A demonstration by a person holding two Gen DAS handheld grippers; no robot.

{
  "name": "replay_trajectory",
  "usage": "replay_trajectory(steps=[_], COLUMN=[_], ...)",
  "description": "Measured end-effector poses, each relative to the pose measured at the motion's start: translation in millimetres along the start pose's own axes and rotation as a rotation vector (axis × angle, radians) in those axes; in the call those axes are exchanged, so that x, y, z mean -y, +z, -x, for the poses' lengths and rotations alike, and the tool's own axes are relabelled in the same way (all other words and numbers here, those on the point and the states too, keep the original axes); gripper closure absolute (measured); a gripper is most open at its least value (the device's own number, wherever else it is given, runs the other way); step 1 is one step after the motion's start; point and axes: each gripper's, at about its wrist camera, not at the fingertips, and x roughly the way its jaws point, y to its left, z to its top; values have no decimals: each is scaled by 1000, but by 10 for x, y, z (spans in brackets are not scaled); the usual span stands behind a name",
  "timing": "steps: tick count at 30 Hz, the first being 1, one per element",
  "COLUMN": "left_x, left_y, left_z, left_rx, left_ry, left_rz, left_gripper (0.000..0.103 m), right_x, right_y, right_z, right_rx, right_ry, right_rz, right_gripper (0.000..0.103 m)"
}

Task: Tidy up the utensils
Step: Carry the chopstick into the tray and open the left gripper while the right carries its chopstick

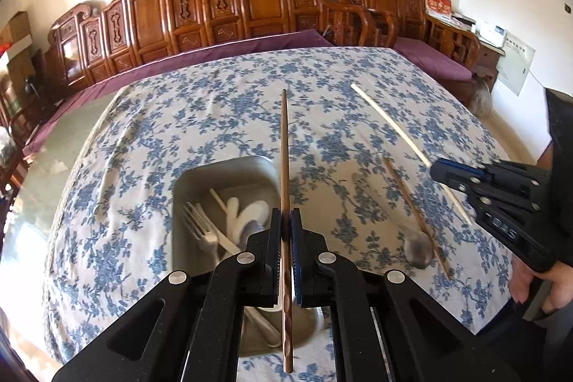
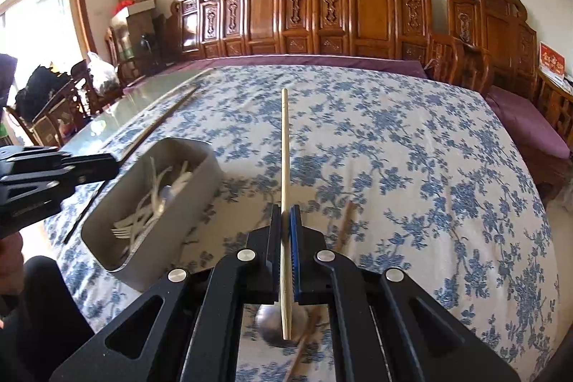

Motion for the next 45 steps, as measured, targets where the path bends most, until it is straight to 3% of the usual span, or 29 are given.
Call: replay_trajectory(steps=[10, 15, 33, 45], left_x=[-295, -353, -393, -479], left_y=[-66, -141, -396, -386], left_z=[-265, -417, -654, -573], left_rx=[-46, -78, -157, -144], left_ry=[31, 33, 23, 23], left_rz=[31, 31, 15, 41], left_gripper=[99, 99, 98, 97], right_x=[-328, -429, -341, -351], right_y=[19, -2, -46, -53], right_z=[42, 30, -49, -48], right_rx=[12, 14, -8, -12], right_ry=[45, 20, 11, 35], right_rz=[52, 103, 77, 61], right_gripper=[97, 97, 97, 97])
